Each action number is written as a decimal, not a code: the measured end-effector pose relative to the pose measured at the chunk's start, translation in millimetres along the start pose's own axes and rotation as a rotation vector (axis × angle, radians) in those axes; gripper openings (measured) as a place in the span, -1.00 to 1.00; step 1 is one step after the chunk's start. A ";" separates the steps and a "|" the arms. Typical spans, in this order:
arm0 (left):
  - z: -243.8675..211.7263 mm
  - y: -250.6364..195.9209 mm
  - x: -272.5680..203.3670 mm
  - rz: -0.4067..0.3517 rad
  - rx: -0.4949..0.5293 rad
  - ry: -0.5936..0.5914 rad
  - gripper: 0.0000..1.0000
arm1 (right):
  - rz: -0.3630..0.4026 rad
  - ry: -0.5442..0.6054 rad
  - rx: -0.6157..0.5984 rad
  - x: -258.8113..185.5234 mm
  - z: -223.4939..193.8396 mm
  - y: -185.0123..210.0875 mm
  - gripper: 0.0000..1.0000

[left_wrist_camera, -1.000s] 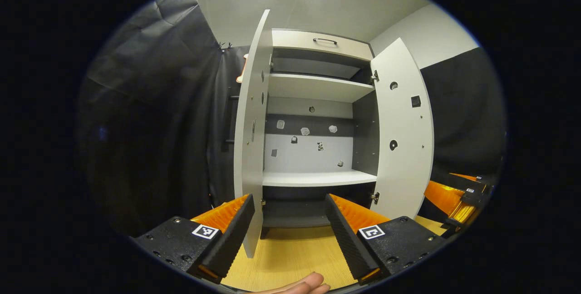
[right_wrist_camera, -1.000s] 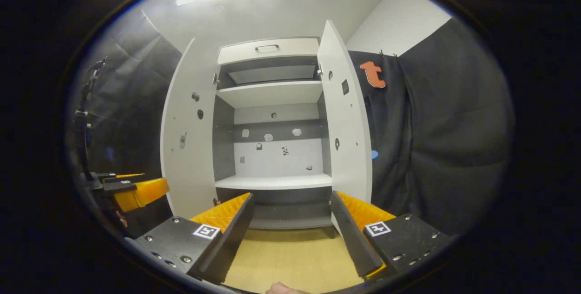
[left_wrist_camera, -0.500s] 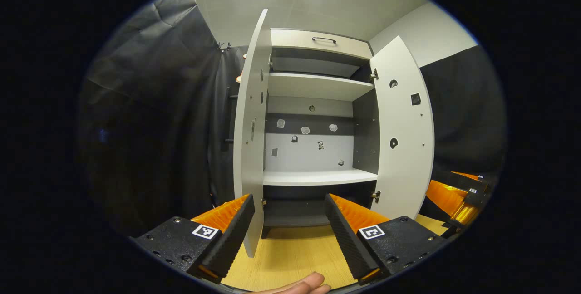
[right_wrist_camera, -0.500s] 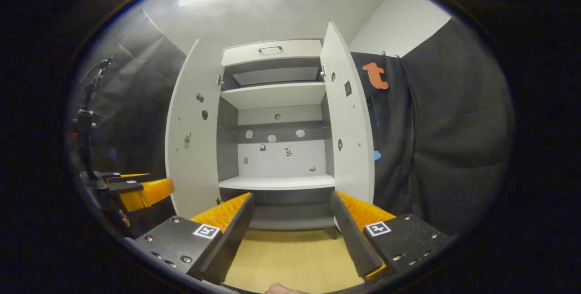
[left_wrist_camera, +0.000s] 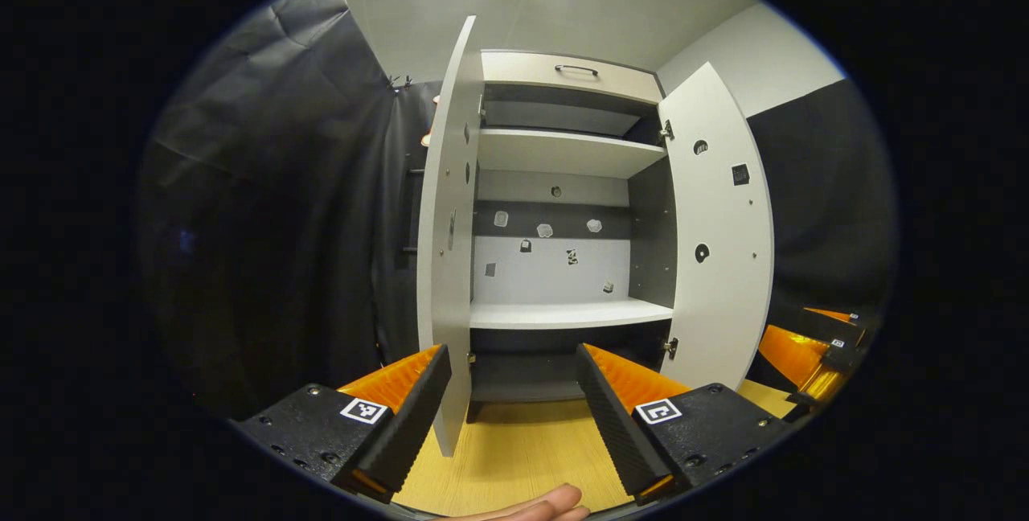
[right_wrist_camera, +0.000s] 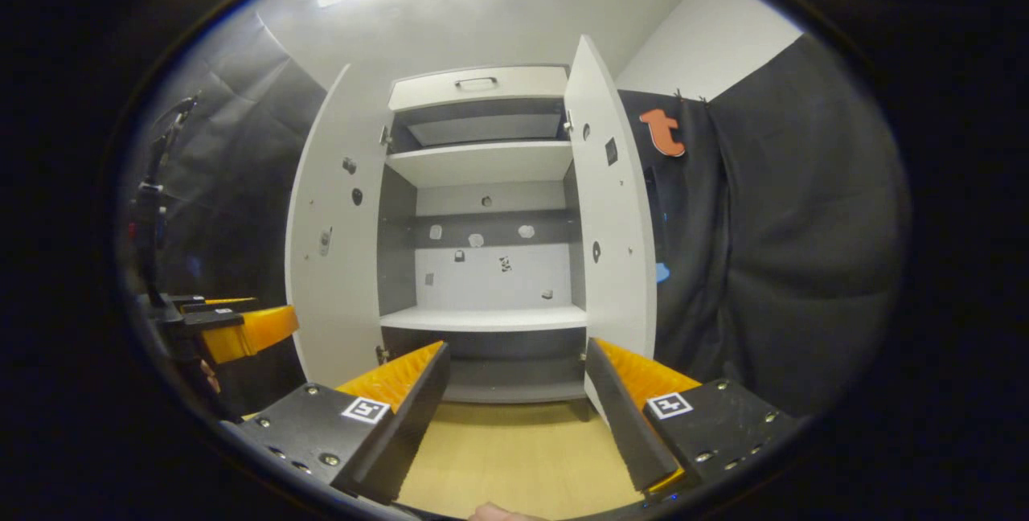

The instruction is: Open the right door of the double-door shoe cabinet with the right hand, and open the left door with the left hand.

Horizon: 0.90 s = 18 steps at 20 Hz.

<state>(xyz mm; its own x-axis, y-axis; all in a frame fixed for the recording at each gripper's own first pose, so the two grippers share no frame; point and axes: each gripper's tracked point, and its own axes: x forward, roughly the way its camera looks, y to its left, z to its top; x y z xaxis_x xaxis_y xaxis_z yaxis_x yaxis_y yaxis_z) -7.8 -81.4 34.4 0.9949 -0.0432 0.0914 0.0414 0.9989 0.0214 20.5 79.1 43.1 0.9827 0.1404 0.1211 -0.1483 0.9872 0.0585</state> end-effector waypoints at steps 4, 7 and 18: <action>3.3 -16.0 0.7 -0.019 -0.022 -0.005 0.93 | 0.015 -0.014 -0.004 -8.6 2.2 -0.3 0.94; 2.1 -27.9 0.8 -0.039 -0.024 -0.002 0.92 | 0.023 -0.021 -0.021 -13.0 1.2 -2.4 0.94; -0.9 -31.8 0.6 -0.049 -0.011 0.005 0.92 | 0.020 -0.016 -0.031 -14.0 -5.2 -4.1 0.94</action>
<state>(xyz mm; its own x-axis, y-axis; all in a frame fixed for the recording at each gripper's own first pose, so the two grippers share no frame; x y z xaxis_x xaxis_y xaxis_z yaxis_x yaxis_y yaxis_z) -8.5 -113.1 32.9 0.9921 -0.0917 0.0858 0.0907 0.9958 0.0148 7.9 73.5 36.0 0.9777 0.1588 0.1376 -0.1638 0.9862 0.0256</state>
